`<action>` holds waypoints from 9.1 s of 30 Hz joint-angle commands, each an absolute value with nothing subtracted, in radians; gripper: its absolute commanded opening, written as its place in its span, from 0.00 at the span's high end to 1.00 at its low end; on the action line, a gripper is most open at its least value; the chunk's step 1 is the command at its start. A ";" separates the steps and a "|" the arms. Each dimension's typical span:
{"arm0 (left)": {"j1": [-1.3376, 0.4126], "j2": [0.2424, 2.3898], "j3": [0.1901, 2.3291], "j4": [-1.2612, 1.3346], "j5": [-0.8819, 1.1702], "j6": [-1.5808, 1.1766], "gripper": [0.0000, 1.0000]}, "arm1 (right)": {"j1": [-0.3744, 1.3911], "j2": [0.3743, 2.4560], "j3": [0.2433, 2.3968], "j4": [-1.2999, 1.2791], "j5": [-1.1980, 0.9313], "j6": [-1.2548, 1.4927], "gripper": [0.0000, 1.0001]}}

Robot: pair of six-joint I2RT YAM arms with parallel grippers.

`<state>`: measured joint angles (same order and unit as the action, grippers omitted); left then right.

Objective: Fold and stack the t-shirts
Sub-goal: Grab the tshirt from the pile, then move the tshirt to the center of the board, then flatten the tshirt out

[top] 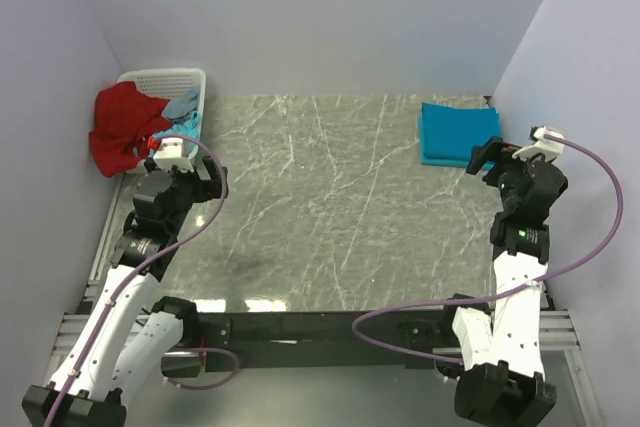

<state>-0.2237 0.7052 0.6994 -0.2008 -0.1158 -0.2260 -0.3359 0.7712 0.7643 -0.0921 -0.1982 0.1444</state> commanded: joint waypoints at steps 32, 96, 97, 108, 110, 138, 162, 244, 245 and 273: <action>0.227 1.606 1.552 -0.380 -0.127 -0.703 0.08 | -0.379 0.818 0.859 -0.407 -0.946 -0.227 0.07; 0.123 1.628 2.195 -0.221 -0.058 -0.735 1.00 | -0.361 0.877 0.864 -0.430 -0.927 -0.233 0.07; 0.085 1.625 2.206 -0.219 -0.066 -0.723 1.00 | -0.362 0.876 0.864 -0.428 -0.923 -0.233 0.07; -0.155 1.537 2.203 -0.192 -0.074 -0.626 1.00 | -0.362 0.888 0.864 -0.431 -0.917 -0.236 0.07; -0.184 1.516 2.160 -0.173 -0.054 -0.630 1.00 | -0.362 0.890 0.865 -0.433 -0.916 -0.238 0.07; -0.293 1.306 1.108 -0.288 0.287 -0.284 0.16 | -0.036 1.061 0.836 -0.543 -0.841 -0.607 0.08; -0.986 1.604 0.939 -0.299 -0.436 -0.465 0.49 | 0.380 1.728 1.308 -0.635 -0.649 -0.442 0.25; -0.359 1.201 1.200 -0.157 -0.042 -0.483 0.99 | 0.144 1.129 1.314 -0.408 0.049 -0.431 1.00; -0.286 1.235 1.140 -0.126 -0.003 -0.530 0.99 | 0.146 1.146 1.275 -0.390 0.049 -0.431 1.00; -0.753 1.408 0.983 -0.333 0.149 0.117 0.25 | 0.141 1.417 1.034 -0.546 -0.546 -0.678 0.23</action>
<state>-0.7036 1.3869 1.0180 -0.3103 0.2325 -0.0055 0.1478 1.4109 1.0233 -0.5495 -0.5663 -0.6743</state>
